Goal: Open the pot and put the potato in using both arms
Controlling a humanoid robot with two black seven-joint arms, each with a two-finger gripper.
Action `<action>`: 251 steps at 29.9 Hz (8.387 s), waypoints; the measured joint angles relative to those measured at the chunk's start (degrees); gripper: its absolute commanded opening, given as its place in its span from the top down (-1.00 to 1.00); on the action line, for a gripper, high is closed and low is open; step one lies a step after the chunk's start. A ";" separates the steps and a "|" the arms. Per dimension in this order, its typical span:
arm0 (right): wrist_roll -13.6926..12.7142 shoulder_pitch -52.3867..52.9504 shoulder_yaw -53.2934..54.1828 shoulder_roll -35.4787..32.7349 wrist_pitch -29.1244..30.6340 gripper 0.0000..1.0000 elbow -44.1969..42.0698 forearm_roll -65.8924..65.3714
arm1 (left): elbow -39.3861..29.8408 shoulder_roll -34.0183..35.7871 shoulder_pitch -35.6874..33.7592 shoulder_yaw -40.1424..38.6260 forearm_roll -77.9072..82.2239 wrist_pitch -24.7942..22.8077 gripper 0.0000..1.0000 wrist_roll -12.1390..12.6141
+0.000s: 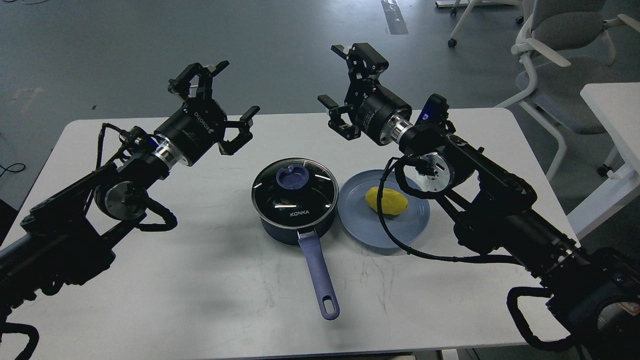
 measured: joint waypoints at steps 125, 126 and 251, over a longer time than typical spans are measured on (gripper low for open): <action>-0.04 -5.15 11.98 -10.09 -3.40 -1.00 -1.05 0.12 | -5.38 -2.62 3.88 11.06 125.63 41.45 -0.95 -1.40; -0.04 -5.20 11.98 -10.29 -3.42 -1.00 -1.05 0.12 | -5.19 -2.81 3.88 11.06 125.66 41.56 -0.95 -1.39; 0.04 -6.26 10.08 -12.38 -3.34 -1.00 -0.89 0.12 | 10.82 10.63 11.30 16.92 106.26 50.72 -0.03 -11.56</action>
